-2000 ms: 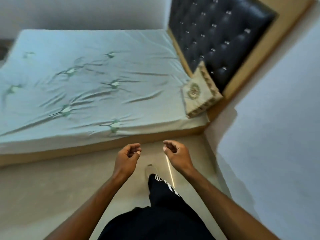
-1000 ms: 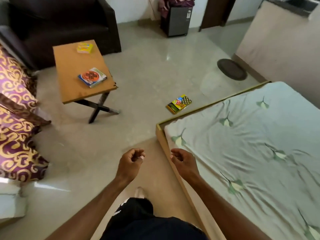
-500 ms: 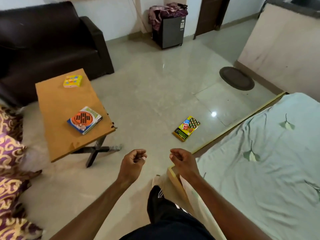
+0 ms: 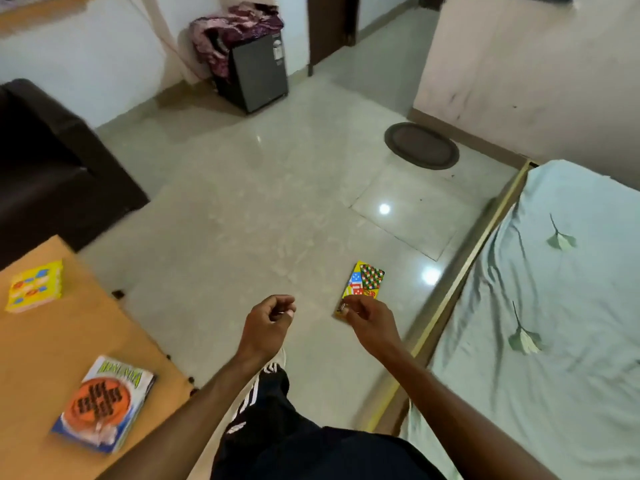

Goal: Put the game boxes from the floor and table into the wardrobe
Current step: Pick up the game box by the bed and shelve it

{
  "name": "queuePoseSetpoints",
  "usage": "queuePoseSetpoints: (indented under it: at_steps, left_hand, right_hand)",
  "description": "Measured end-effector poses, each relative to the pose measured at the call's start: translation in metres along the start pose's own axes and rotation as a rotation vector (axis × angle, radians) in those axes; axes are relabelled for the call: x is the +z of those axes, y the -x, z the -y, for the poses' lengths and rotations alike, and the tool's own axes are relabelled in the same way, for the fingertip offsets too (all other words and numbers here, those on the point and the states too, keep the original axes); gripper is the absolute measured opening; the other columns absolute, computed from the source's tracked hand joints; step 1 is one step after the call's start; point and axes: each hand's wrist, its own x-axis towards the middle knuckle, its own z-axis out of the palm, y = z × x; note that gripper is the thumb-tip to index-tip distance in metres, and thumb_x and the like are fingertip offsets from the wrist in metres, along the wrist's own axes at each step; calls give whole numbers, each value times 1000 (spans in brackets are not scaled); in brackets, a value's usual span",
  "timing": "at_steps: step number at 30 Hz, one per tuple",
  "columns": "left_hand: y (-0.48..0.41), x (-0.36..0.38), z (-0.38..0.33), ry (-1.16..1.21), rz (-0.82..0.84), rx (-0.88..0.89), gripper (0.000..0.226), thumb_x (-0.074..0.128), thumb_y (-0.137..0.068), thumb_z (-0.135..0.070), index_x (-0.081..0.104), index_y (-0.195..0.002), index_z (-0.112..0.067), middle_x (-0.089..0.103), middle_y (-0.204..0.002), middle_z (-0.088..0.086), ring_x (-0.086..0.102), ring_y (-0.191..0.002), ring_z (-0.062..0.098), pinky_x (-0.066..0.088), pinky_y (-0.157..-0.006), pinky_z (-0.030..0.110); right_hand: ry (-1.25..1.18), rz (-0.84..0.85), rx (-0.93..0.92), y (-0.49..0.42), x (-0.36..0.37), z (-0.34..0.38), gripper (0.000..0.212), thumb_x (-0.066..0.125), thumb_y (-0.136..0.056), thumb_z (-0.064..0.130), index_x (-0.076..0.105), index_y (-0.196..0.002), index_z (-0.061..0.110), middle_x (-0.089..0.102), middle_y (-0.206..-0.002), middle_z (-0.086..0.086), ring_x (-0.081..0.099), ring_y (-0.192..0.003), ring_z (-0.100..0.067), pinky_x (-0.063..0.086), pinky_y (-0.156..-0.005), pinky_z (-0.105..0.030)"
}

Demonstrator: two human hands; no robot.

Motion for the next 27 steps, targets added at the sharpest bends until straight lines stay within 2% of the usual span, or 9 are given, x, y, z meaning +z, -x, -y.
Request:
queuePoseSetpoints:
  at_steps: [4, 7, 11, 16, 19, 23, 27]
  left_hand:
    - [-102, -3, -25, -78, 147, 3, 23, 64, -88, -5, 69, -98, -25, 74, -96, -1, 69, -93, 13, 56, -92, 35]
    - [-176, 5, -44, -176, 325, 7, 22, 63, -89, -6, 69, -101, -24, 74, -98, -1, 69, -95, 11, 55, -92, 33]
    - [-264, 45, -64, -341, 518, 26, 19, 63, -91, -9, 68, -102, -23, 73, -100, 0, 68, -95, 12, 53, -85, 21]
    - [-346, 117, -64, -515, 677, 87, 22, 61, -90, -9, 67, -103, -26, 72, -99, -3, 67, -95, 12, 54, -89, 27]
    - [-419, 197, -20, -668, 760, 130, 23, 62, -90, -11, 68, -109, -23, 71, -100, -4, 66, -93, 11, 54, -89, 28]
    - [-499, 287, 73, -834, 887, 166, 29, 62, -88, -15, 66, -116, -19, 70, -106, -2, 65, -91, 14, 53, -88, 32]
    - [-576, 357, 192, -1007, 1028, 263, 41, 60, -85, -18, 61, -126, -19, 65, -125, 1, 61, -111, 21, 49, -98, 36]
  right_hand:
    - [-72, -136, 139, -63, 19, 10, 20, 69, -86, 15, 72, -105, 20, 71, -83, 3, 62, -71, 9, 45, -68, -9]
    - [-174, -258, 262, -103, 28, 16, 22, 69, -86, 17, 71, -109, 19, 73, -92, 1, 67, -83, -2, 52, -77, -20]
    - [-274, -404, 390, -157, 25, 8, 25, 68, -88, 17, 69, -113, 16, 72, -99, 1, 66, -86, -1, 52, -76, -16]
    - [-374, -474, 527, -220, 20, -41, 31, 68, -88, 15, 66, -119, 17, 69, -96, 6, 66, -87, -4, 58, -85, -32]
    - [-377, -475, 657, -282, 34, -121, 37, 68, -87, 16, 63, -123, 16, 69, -101, 2, 65, -88, -8, 55, -85, -29]
    - [-359, -423, 771, -352, 83, -235, 44, 68, -85, 18, 60, -129, 16, 66, -118, -2, 61, -101, -17, 46, -85, -25]
    - [-371, -410, 900, -416, 149, -349, 46, 66, -86, 15, 57, -131, 14, 62, -128, -9, 59, -112, -26, 43, -90, -26]
